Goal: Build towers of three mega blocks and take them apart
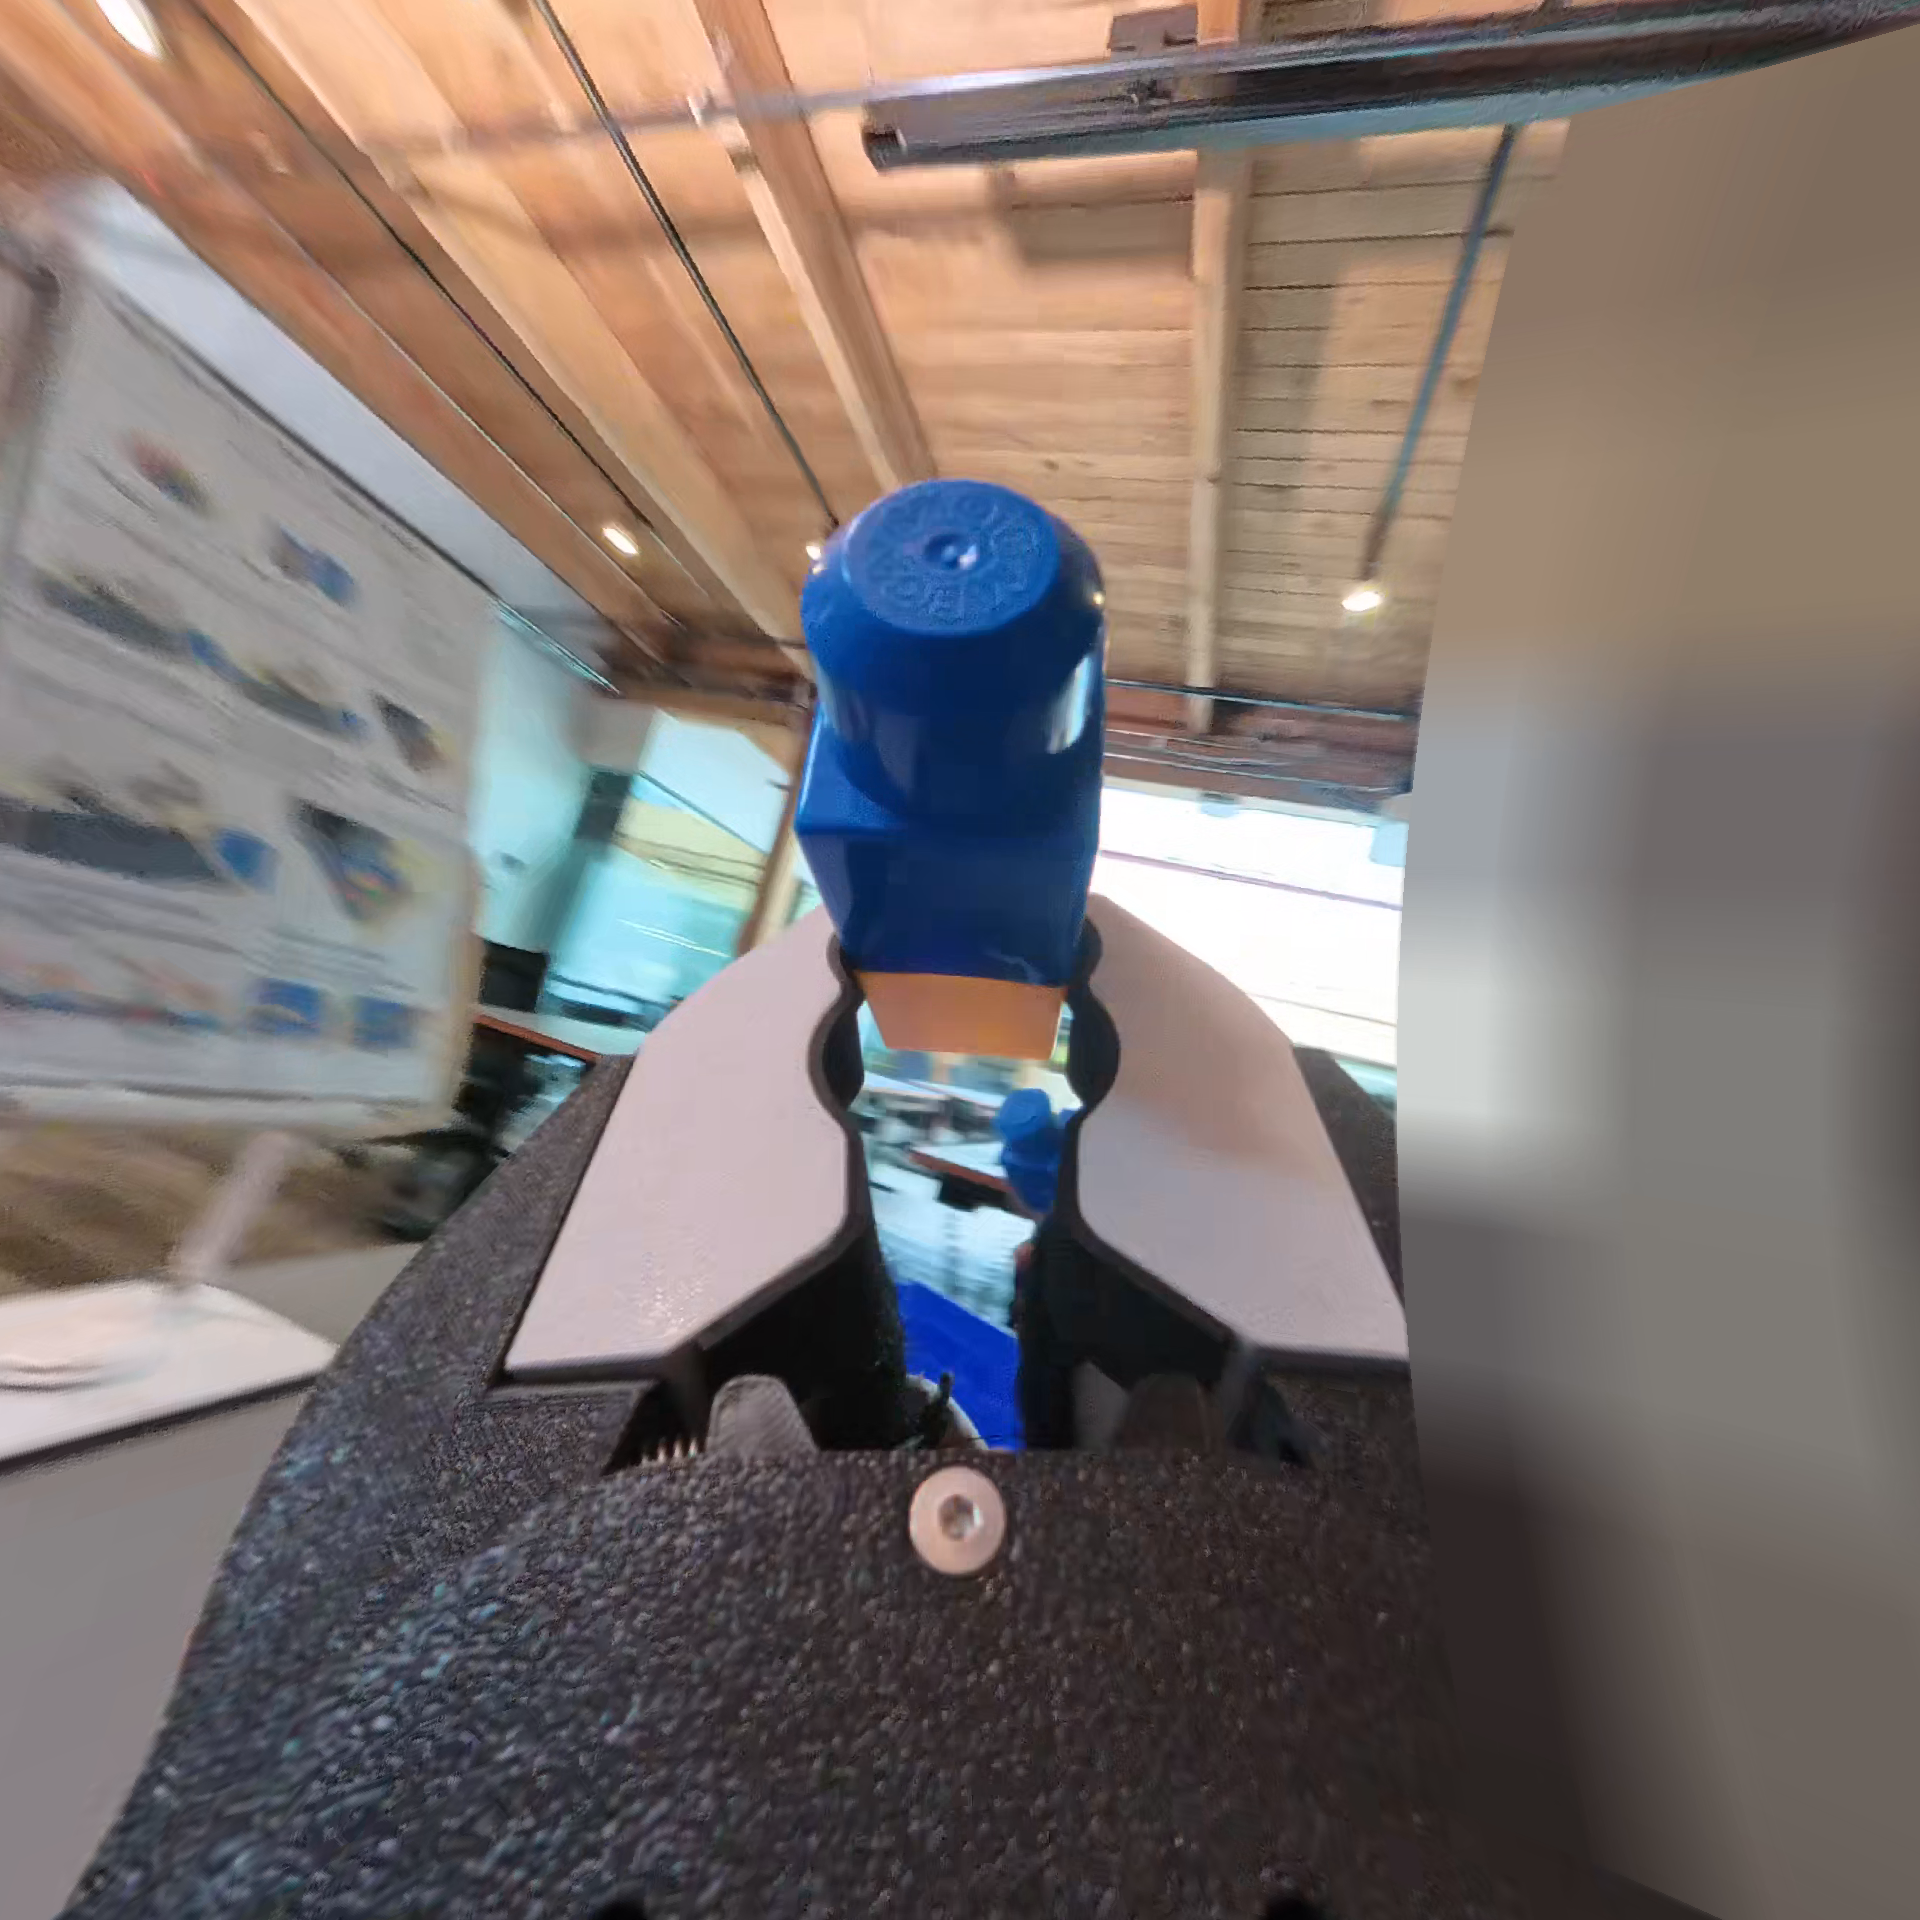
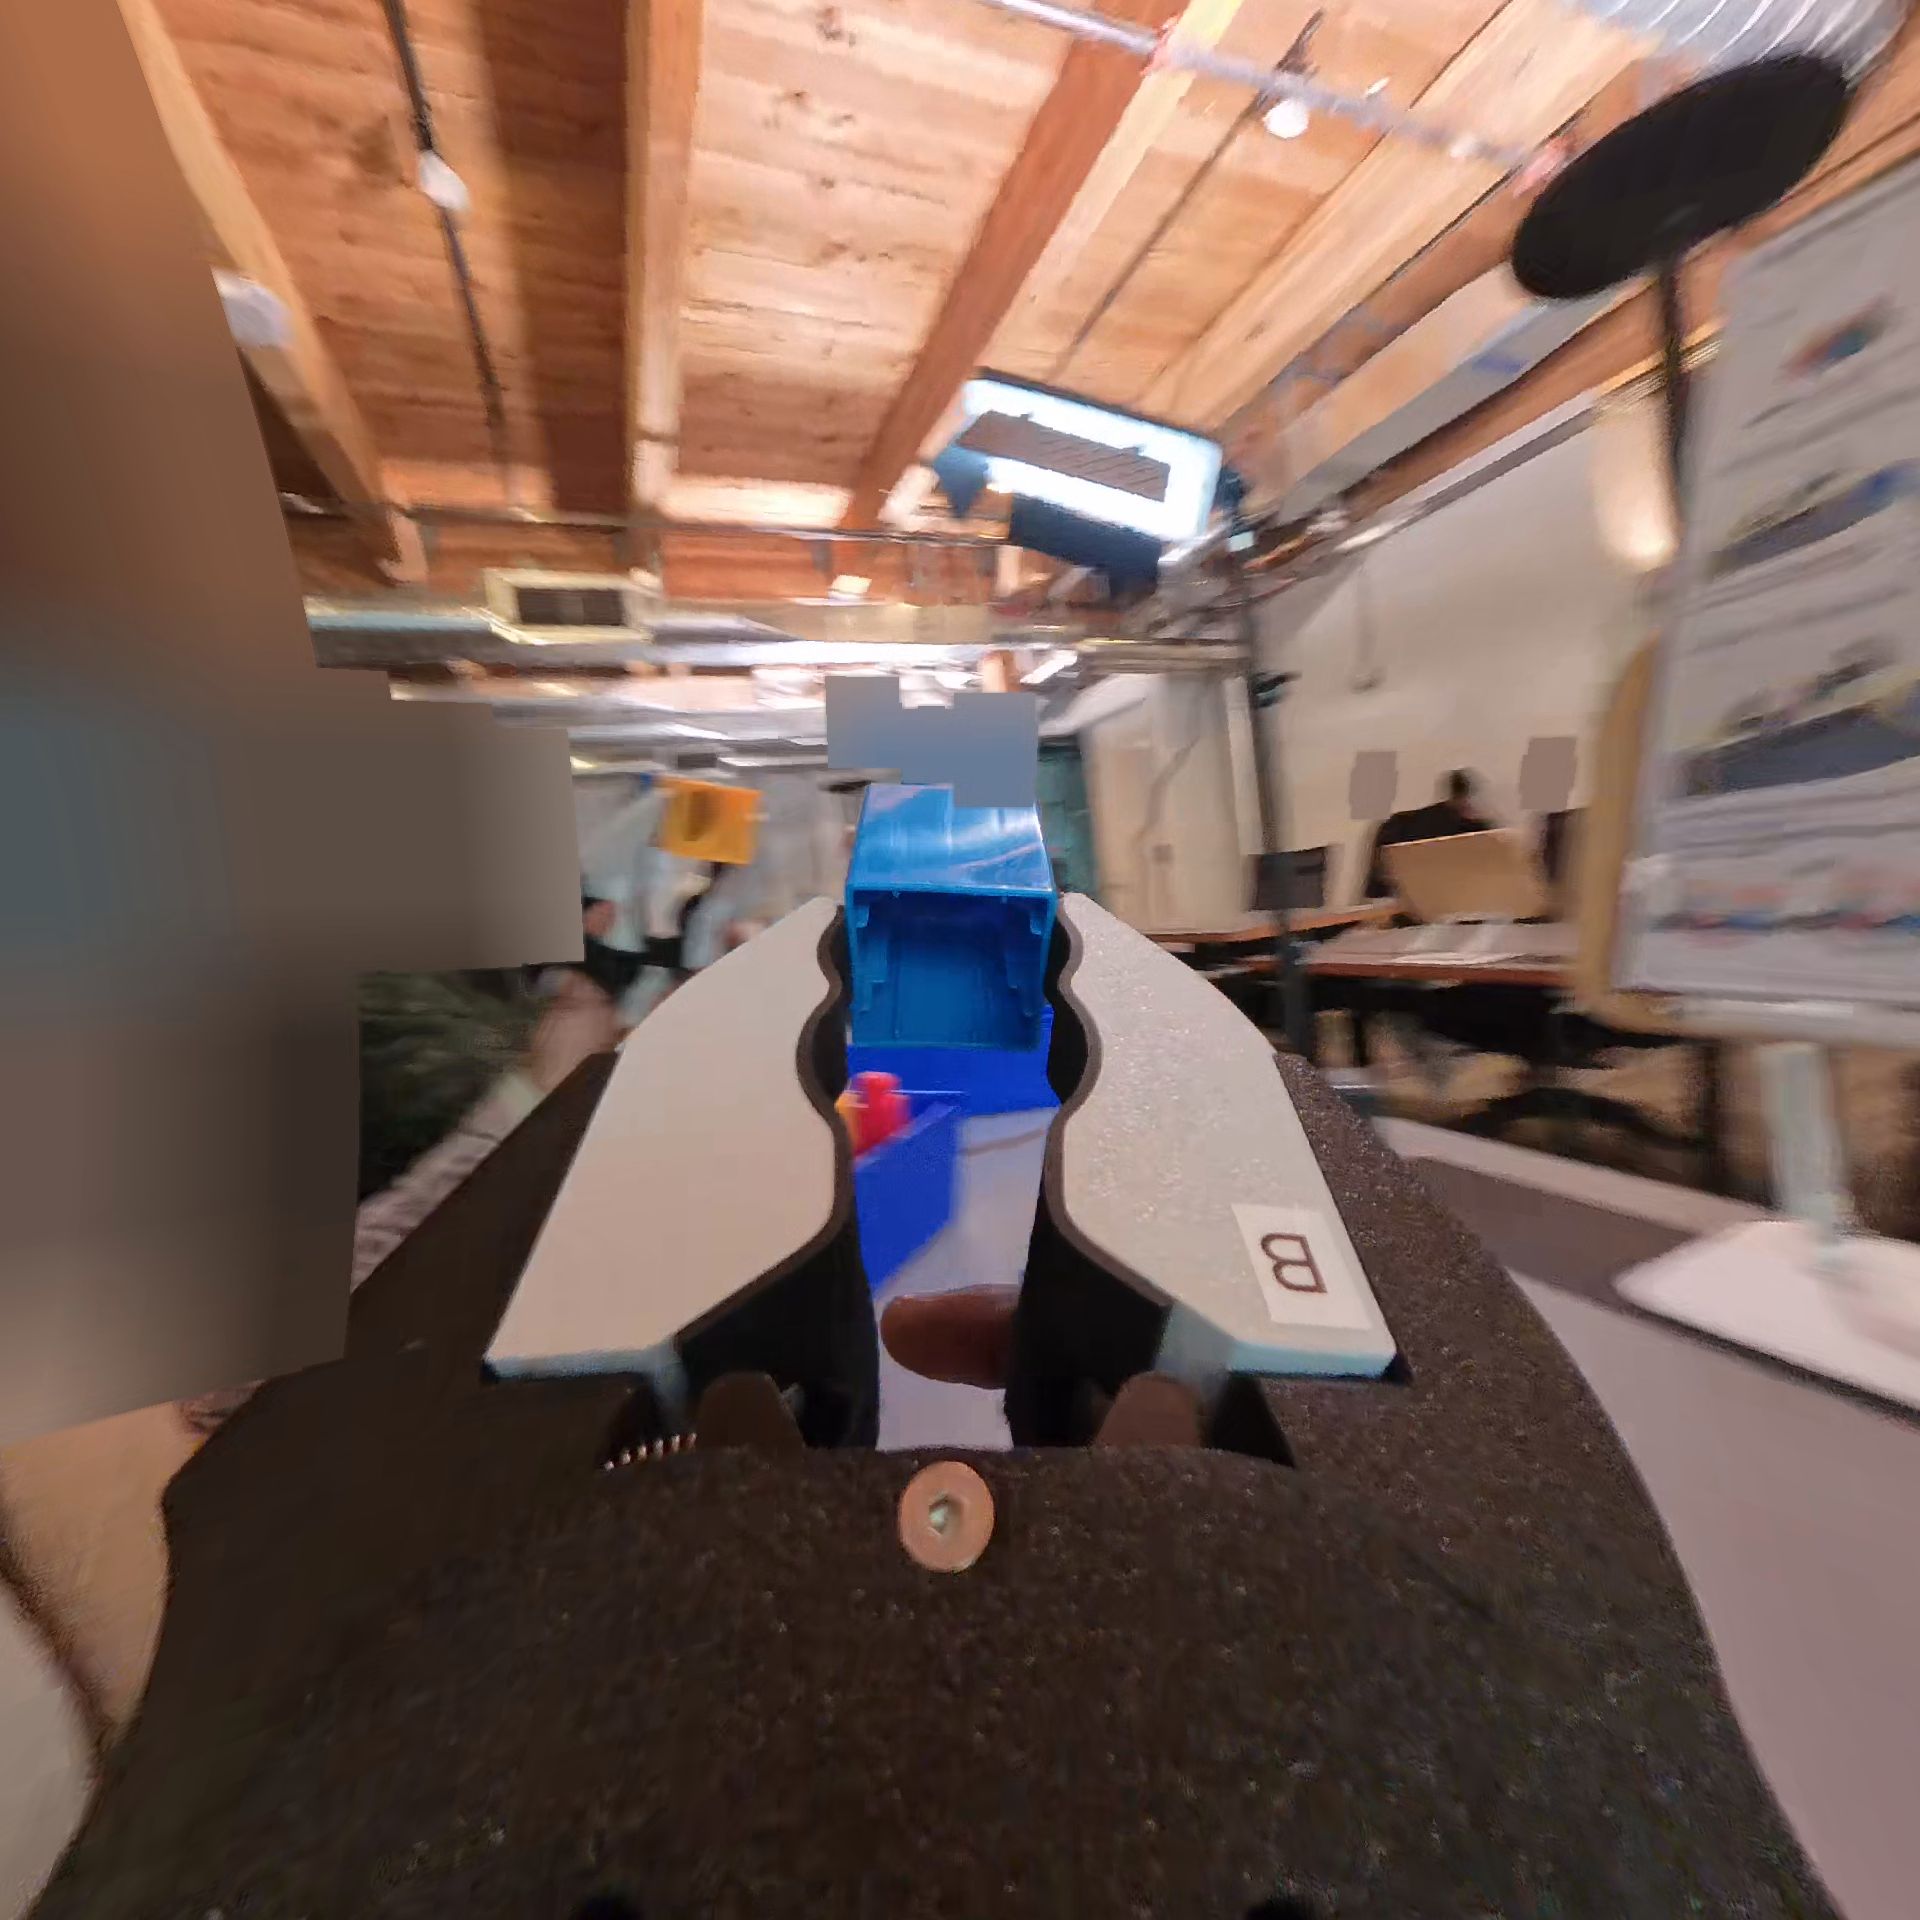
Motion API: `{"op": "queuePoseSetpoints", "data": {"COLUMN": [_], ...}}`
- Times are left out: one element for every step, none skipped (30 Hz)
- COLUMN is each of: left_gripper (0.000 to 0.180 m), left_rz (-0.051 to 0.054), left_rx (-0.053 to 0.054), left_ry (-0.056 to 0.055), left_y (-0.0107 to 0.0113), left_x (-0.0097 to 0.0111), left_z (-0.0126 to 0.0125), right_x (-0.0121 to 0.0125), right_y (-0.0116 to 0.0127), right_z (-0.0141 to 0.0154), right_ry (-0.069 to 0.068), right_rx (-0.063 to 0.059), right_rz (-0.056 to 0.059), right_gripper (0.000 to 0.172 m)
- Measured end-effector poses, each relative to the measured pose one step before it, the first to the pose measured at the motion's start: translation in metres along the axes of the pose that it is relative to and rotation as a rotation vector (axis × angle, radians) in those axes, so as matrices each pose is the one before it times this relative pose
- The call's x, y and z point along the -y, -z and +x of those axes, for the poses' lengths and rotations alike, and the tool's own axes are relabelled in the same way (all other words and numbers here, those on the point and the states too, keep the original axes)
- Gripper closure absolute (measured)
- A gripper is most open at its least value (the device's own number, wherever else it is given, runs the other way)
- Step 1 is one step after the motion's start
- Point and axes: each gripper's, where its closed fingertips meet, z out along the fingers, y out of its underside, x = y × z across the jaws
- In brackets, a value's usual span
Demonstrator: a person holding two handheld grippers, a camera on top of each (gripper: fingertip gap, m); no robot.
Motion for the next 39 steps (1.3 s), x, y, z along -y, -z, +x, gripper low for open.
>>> {"op": "queuePoseSetpoints", "data": {"left_gripper": [0.145,0.145,0.145,0.145,0.145,0.144,0.144,0.144,0.145,0.145,0.144,0.144,0.144,0.144,0.145,0.145,0.145,0.144,0.144,0.145,0.145,0.145,0.145,0.145,0.145,0.144,0.144,0.144,0.144,0.144,0.144,0.144,0.144,0.144,0.144,0.144,0.144,0.144,0.144], "left_rz": [0.0011,-0.0130,-0.0027,-0.0007,-0.0072,-0.0117,-0.0168,-0.0219,-0.0224,-0.0198,-0.0209,-0.0253,-0.0233,-0.0222,-0.0288,-0.0293,-0.0252,-0.0185,-0.0127,-0.0112,-0.0153,-0.0185,-0.0179,-0.0166,-0.0186,-0.0239,-0.0286,-0.0334,-0.0378,-0.0439,-0.0516,-0.0569,-0.0597,-0.0607,-0.0569,-0.0528,-0.0463,-0.0393,-0.0356], "left_rx": [0.0219,0.0010,0.0089,0.0141,0.0046,-0.0065,-0.0112,-0.0110,-0.0097,-0.0076,-0.0089,-0.0119,-0.0137,-0.0146,-0.0118,-0.0052,-0.0030,-0.0030,-0.0016,0.0036,0.0065,0.0082,0.0120,0.0131,0.0086,0.0025,0.0012,0.0045,0.0096,0.0097,0.0047,-0.0021,-0.0114,-0.0197,-0.0237,-0.0266,-0.0332,-0.0427,-0.0405], "left_ry": [-0.0565,-0.0234,-0.0082,-0.0071,-0.0120,-0.0129,-0.0106,-0.0102,-0.0120,-0.0095,-0.0002,0.0085,0.0103,0.0084,0.0080,0.0064,0.0022,0.0000,-0.0010,-0.0006,-0.0023,-0.0073,-0.0110,-0.0108,-0.0056,0.0001,0.0017,-0.0025,-0.0079,-0.0120,-0.0133,-0.0101,-0.0049,-0.0015,-0.0015,-0.0032,-0.0048,-0.0044,-0.0026], "left_y": [0.00885,0.00669,0.00444,0.00185,-0.00048,-0.00258,-0.00402,-0.00500,-0.00545,-0.00578,-0.00598,-0.00581,-0.00569,-0.00528,-0.00488,-0.00427,-0.00339,-0.00238,-0.00175,-0.00144,-0.00135,-0.00105,-0.00095,-0.00098,-0.00145,-0.00172,-0.00198,-0.00233,-0.00287,-0.00370,-0.00446,-0.00515,-0.00571,-0.00630,-0.00683,-0.00760,-0.00786,-0.00786,-0.00771], "left_x": [0.01114,0.00577,0.00383,0.00247,0.00117,0.00029,-0.00066,-0.00159,-0.00219,-0.00245,-0.00321,-0.00422,-0.00458,-0.00499,-0.00589,-0.00611,-0.00598,-0.00537,-0.00485,-0.00381,-0.00361,-0.00372,-0.00382,-0.00388,-0.00430,-0.00504,-0.00582,-0.00700,-0.00797,-0.00933,-0.01062,-0.01161,-0.01191,-0.01203,-0.01135,-0.01047,-0.00934,-0.00766,-0.00656], "left_z": [0.00150,0.00318,0.00171,0.00058,0.00200,0.00372,0.00450,0.00462,0.00426,0.00341,0.00301,0.00286,0.00273,0.00242,0.00171,0.00059,0.00026,0.00045,0.00016,-0.00101,-0.00150,-0.00154,-0.00181,-0.00194,-0.00154,-0.00088,-0.00110,-0.00174,-0.00264,-0.00276,-0.00218,-0.00115,0.00022,0.00178,0.00276,0.00387,0.00544,0.00702,0.00681], "right_x": [0.01149,0.00763,0.00444,0.00129,-0.00317,-0.00949,-0.01551,-0.01821,-0.02001,-0.02143,-0.02207,-0.02026,-0.01641,-0.01318,-0.00994,-0.00732,-0.00481,-0.00327,-0.00213,-0.00134,-0.00026,0.00058,0.00020,-0.00147,-0.00405,-0.00652,-0.00687,-0.00421,-0.00007,0.00384,0.00742,0.01112,0.01590,0.02171,0.02715,0.03079,0.03069,0.02664,0.01949], "right_y": [0.00937,0.01051,0.01174,0.01255,0.01245,0.01103,0.00865,0.00577,0.00250,-0.00066,-0.00357,-0.00632,-0.00888,-0.01047,-0.01049,-0.00970,-0.00880,-0.00740,-0.00616,-0.00490,-0.00384,-0.00317,-0.00258,-0.00222,-0.00196,-0.00149,-0.00018,0.00128,0.00364,0.00619,0.00809,0.00957,0.01027,0.01029,0.00908,0.00617,0.00185,-0.00325,-0.00804], "right_z": [0.01343,0.01570,0.01876,0.02150,0.02217,0.02109,0.01803,0.01417,0.00971,0.00391,-0.00320,-0.00678,-0.00638,-0.00544,-0.00341,-0.00169,-0.00054,0.00094,0.00090,-0.00115,-0.00194,-0.00085,0.00035,0.00076,0.00038,0.00182,0.00441,0.00373,0.00176,0.00102,0.00052,-0.00049,-0.00298,-0.00773,-0.01503,-0.02218,-0.02740,-0.02938,-0.02698], "right_ry": [0.0774,0.0699,0.0600,0.0538,0.0516,0.0456,0.0269,0.0090,-0.0003,-0.0040,-0.0040,-0.0010,0.0052,0.0073,-0.0047,-0.0109,-0.0066,-0.0032,-0.0001,0.0071,0.0128,0.0134,0.0072,0.0024,0.0015,-0.0009,-0.0031,-0.0004,-0.0015,-0.0036,-0.0009,0.0090,0.0292,0.0463,0.0517,0.0477,0.0356,0.0220,0.0117], "right_rx": [-0.0620,-0.0685,-0.0813,-0.0946,-0.0955,-0.0847,-0.0661,-0.0472,-0.0255,0.0050,0.0445,0.0616,0.0552,0.0488,0.0359,0.0249,0.0140,0.0005,-0.0044,0.0048,0.0057,-0.0008,-0.0065,-0.0058,-0.0025,-0.0114,-0.0314,-0.0320,-0.0219,-0.0190,-0.0201,-0.0215,-0.0163,0.0013,0.0388,0.0792,0.1122,0.1313,0.1265], "right_rz": [-0.0357,-0.0598,-0.0695,-0.0756,-0.0826,-0.1003,-0.1175,-0.1183,-0.1175,-0.1215,-0.1223,-0.1096,-0.0834,-0.0690,-0.0570,-0.0487,-0.0372,-0.0304,-0.0264,-0.0224,-0.0155,-0.0095,-0.0096,-0.0157,-0.0277,-0.0404,-0.0440,-0.0279,-0.0010,0.0235,0.0431,0.0601,0.0842,0.1139,0.1393,0.1561,0.1561,0.1358,0.1005], "right_gripper": [0.137,0.136,0.136,0.136,0.136,0.136,0.136,0.136,0.136,0.136,0.136,0.136,0.136,0.136,0.136,0.136,0.136,0.136,0.136,0.136,0.136,0.136,0.136,0.136,0.132,0.128,0.124,0.121,0.117,0.113,0.109,0.106,0.107,0.108,0.110,0.111,0.112,0.114,0.114]}}
